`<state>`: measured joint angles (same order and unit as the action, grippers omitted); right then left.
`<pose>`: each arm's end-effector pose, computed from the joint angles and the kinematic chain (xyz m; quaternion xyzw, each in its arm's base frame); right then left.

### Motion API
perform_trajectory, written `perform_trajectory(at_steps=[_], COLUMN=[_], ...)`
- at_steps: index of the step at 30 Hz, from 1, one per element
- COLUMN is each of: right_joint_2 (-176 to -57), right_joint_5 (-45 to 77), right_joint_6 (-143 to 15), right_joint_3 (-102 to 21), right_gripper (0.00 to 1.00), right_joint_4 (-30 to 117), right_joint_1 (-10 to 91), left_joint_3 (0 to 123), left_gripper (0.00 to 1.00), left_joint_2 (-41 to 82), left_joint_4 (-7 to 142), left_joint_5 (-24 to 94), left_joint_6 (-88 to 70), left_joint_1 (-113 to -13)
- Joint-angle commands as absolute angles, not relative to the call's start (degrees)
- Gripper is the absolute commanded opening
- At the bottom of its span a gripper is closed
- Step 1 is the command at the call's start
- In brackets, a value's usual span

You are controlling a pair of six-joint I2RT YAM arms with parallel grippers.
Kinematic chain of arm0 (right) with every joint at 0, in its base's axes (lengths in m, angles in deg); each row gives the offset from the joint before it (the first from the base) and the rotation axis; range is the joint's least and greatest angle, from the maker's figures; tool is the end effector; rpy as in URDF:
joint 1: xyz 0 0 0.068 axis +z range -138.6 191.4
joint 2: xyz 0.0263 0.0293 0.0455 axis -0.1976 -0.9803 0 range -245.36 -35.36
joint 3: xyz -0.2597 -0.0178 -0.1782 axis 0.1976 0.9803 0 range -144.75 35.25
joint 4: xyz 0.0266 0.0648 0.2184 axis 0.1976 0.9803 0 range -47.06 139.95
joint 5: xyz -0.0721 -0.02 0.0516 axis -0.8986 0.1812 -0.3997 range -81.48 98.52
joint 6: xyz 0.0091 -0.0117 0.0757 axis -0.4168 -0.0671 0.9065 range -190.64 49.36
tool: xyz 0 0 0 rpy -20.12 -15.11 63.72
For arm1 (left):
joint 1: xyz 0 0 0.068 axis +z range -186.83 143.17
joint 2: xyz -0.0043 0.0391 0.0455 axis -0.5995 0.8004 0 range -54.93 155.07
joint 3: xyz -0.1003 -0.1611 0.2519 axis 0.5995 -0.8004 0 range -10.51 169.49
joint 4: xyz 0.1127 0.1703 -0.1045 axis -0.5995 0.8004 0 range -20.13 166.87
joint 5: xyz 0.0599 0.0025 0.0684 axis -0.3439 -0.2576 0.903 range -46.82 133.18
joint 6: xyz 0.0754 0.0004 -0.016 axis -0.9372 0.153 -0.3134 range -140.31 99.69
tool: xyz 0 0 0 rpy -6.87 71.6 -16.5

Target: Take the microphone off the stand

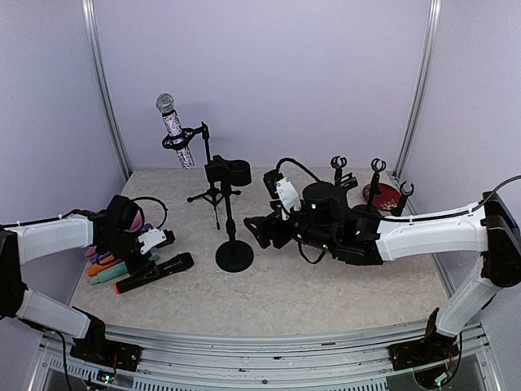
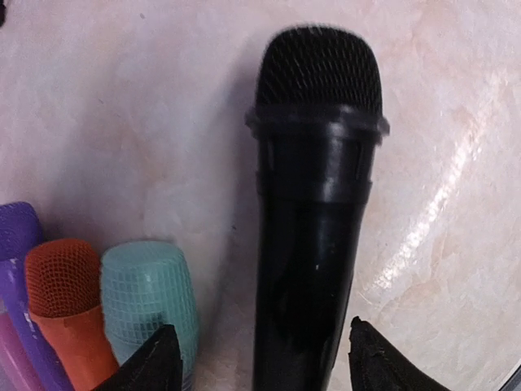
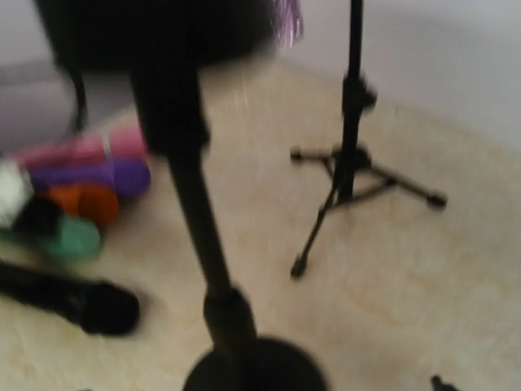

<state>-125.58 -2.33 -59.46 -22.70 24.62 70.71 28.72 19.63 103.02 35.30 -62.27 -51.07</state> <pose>0.1970 0.3080 0.3264 -0.2666 0.7397 0.2931 0.5439 0.1872 -0.0569 0.2081 0.4729 0.8586 -0.0209 0.1971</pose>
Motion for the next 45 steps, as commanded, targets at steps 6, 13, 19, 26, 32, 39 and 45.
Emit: perform_trajectory(at_steps=[6, 13, 19, 26, 32, 39, 45], right_joint_2=[-138.77, -148.71, -154.14, -157.44, -158.22, -158.5, -157.99], right_joint_5=[-8.88, -7.33, -12.13, -16.02, -16.55, -16.45, -16.05], right_joint_6=[-60.32, -60.84, -60.83, -61.82, -63.12, -63.66, -64.91], right_joint_3=[-24.9, -32.86, -36.95, -39.43, -41.08, -40.67, -40.37], right_gripper=[0.81, 0.78, 0.74, 0.66, 0.62, 0.5, 0.23], right_joint_4=[12.42, 11.89, 10.46, 9.28, 8.4, 7.48, 6.31], right_joint_1=[72.39, 72.39, 72.22, 72.26, 72.13, 72.16, 72.19], left_joint_3=[33.35, 31.5, 30.39, 28.92, 28.19, 28.06, 33.23], left_gripper=[0.76, 0.77, 0.78, 0.77, 0.74, 0.75, 0.97], left_joint_2=[13.95, 16.37, 21.33, 26.34, 28.53, 25.08, 20.86], left_joint_4=[104.67, 97.43, 88.22, 80.2, 77.15, 80.38, 89.14], left_joint_5=[29.42, 36.99, 45.12, 48.22, 53.38, 52.13, 47.17], left_joint_6=[-61.43, -63.58, -65.62, -68.3, -68.59, -68.49, -66.2], left_joint_1=[-54.75, -63.06, -65.52, -66.72, -65.7, -64.48, -64.42])
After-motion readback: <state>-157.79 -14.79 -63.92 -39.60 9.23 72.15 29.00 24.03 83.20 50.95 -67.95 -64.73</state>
